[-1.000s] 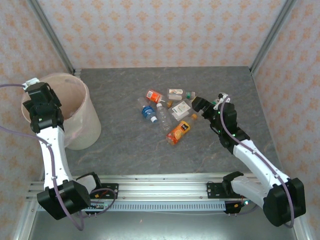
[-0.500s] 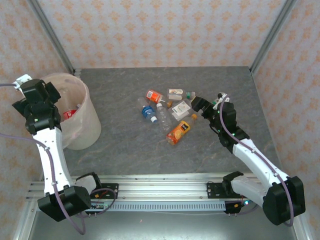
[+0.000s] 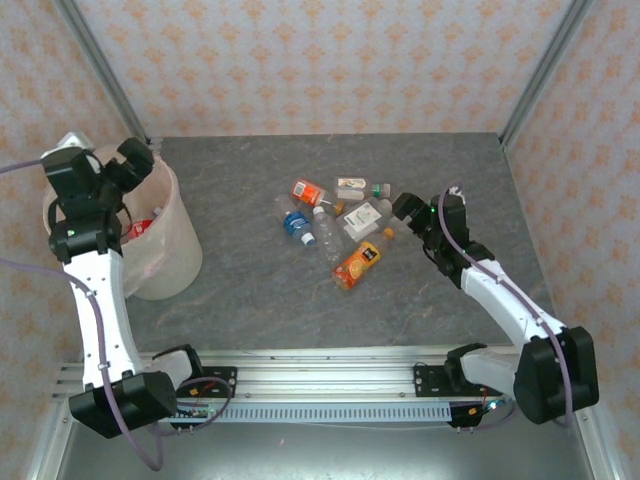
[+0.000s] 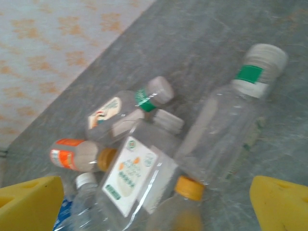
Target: Put the plastic bottles in the bin
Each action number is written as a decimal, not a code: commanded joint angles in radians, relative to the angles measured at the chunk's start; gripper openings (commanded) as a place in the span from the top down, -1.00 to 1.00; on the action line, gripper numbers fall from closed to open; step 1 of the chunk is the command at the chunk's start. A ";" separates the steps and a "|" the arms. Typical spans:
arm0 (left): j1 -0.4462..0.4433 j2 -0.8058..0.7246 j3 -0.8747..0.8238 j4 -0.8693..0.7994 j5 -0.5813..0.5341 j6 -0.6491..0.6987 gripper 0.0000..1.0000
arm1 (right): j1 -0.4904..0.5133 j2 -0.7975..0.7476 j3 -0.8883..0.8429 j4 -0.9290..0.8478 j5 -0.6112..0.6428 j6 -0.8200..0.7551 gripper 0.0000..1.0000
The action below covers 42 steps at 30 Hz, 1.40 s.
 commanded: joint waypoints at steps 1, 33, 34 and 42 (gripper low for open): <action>-0.095 -0.006 0.011 0.079 0.123 -0.085 -1.00 | -0.058 0.053 0.053 -0.079 -0.001 0.035 -0.99; -0.372 -0.180 -0.185 0.041 -0.069 -0.178 -1.00 | -0.021 0.707 0.572 -0.534 0.127 0.079 -0.91; -0.371 -0.182 -0.189 0.038 -0.073 -0.177 -1.00 | -0.022 0.697 0.553 -0.525 0.127 0.080 -0.89; -0.372 -0.188 -0.204 0.032 -0.103 -0.177 -1.00 | -0.052 0.585 0.394 -0.459 0.104 0.057 -0.80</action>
